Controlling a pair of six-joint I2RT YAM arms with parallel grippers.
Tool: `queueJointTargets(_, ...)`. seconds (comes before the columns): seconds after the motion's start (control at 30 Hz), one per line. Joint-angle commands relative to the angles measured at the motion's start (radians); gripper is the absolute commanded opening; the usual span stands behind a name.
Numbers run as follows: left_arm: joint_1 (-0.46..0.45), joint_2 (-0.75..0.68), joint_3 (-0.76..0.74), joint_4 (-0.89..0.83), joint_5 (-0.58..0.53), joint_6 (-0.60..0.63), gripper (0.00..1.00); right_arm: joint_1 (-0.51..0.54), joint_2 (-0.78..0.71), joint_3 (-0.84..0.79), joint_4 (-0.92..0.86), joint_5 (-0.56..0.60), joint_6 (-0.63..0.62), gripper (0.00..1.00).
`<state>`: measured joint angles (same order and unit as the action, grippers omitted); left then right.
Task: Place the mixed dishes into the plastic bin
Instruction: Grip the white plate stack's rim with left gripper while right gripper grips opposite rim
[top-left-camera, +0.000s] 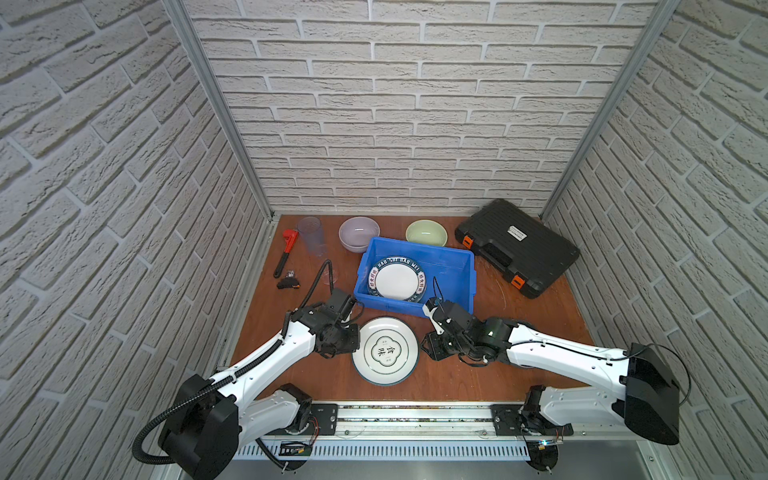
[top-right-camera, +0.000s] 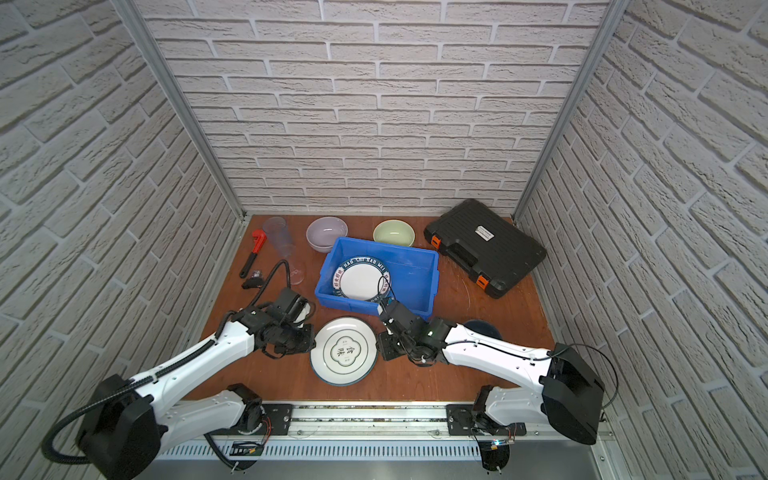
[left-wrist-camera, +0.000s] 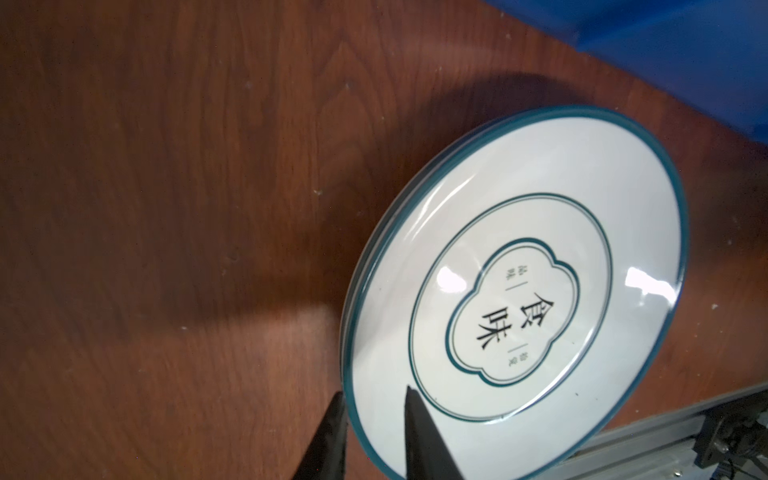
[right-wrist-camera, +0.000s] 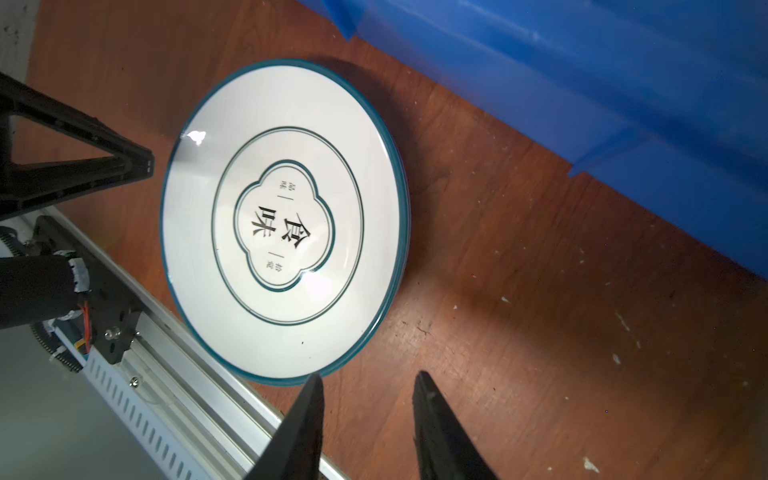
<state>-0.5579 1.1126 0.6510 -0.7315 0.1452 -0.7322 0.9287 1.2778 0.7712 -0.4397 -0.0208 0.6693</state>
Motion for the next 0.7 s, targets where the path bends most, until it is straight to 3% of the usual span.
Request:
queueJointTargets(0.0, -0.008, 0.003, -0.023, 0.045, -0.027, -0.027, 0.26, 0.007, 0.031, -0.02, 0.065, 0.038, 0.074, 0.36)
queueJointTargets(0.67, -0.029, 0.035, -0.088, 0.087, -0.064, -0.05, 0.18, 0.007, 0.178, -0.048, 0.254, -0.047, 0.16, 0.31)
